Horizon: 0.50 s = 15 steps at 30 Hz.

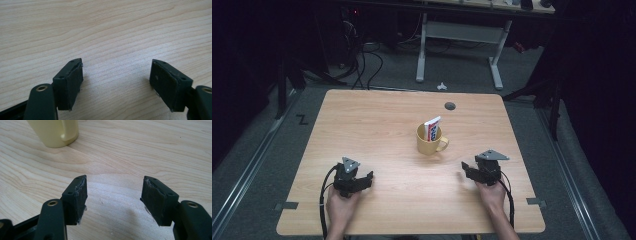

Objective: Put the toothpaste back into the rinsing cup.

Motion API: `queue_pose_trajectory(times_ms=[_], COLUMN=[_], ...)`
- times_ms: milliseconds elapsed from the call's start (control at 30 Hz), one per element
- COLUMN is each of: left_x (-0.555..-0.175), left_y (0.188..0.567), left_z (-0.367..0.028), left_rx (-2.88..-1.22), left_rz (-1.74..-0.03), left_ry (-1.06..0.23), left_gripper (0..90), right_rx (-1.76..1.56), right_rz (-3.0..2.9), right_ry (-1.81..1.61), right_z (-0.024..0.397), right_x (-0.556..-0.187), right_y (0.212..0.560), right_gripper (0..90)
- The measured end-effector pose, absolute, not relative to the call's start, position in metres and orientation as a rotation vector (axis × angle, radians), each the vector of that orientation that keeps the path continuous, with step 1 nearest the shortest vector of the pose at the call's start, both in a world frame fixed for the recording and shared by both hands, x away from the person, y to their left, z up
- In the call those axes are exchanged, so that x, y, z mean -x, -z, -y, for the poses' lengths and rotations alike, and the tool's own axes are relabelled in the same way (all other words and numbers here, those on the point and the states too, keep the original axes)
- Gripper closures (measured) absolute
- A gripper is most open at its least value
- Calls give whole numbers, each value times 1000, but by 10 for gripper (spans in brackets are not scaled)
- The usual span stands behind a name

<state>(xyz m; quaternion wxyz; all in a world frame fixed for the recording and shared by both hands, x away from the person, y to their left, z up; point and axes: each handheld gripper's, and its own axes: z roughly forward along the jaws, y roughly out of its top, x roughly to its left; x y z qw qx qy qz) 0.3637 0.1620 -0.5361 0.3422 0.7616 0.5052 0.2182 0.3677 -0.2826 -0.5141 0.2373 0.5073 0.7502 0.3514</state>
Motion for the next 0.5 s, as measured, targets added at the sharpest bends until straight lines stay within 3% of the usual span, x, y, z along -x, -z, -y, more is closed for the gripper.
queue_pose_trajectory(times_ms=[500], left_x=[-364], left_y=[536], left_z=[-162], left_rx=[-1980], left_rz=[-1314], left_ry=[-567], left_gripper=[272], right_rx=[-1416], right_rz=[-2062], right_ry=[-926], right_z=[282], right_x=[-372], right_y=[521], right_gripper=[376])
